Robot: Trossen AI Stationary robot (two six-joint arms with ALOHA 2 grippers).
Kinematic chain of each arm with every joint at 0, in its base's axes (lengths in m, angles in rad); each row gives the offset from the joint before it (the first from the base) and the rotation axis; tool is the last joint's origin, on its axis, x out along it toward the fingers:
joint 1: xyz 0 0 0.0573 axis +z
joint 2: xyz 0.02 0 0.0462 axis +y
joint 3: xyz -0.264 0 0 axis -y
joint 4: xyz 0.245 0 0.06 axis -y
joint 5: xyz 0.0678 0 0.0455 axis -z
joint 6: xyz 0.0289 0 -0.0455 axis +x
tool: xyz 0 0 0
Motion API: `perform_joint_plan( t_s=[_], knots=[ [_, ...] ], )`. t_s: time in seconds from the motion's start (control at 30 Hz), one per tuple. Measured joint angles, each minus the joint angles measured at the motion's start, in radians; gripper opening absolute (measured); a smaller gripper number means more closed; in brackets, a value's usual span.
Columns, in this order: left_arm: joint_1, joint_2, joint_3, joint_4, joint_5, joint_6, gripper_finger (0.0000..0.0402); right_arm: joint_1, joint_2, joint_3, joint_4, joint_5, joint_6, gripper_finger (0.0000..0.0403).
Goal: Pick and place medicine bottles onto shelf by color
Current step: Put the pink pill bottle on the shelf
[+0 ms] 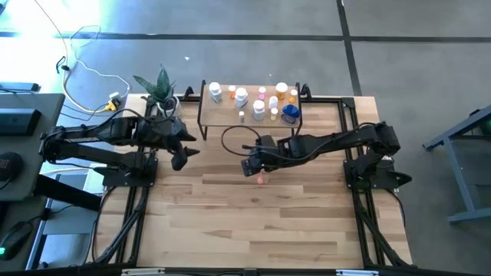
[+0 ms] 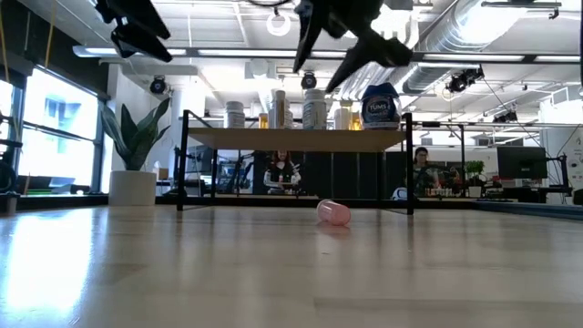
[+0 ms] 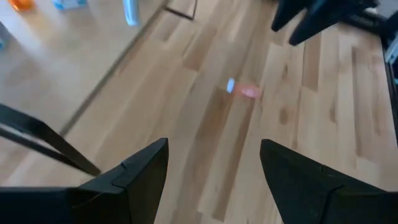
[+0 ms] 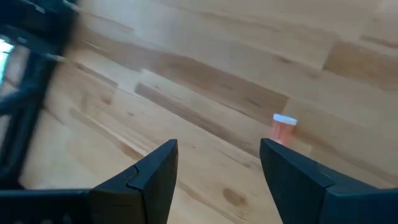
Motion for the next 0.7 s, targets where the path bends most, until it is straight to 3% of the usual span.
perform_joint_plan(
  t_s=[0.33, 0.7],
  knots=[
    [-0.117, 0.0, 0.0, -0.065, -0.058, -0.07, 0.0243, 0.0, 0.132, 0.0, -0.009, -0.084, 0.068, 0.0218],
    [-0.157, 0.0, 0.0, -0.066, -0.076, -0.071, 0.0243, 0.002, 0.248, 0.0, -0.051, -0.091, 0.14, 0.0202]
  ],
)
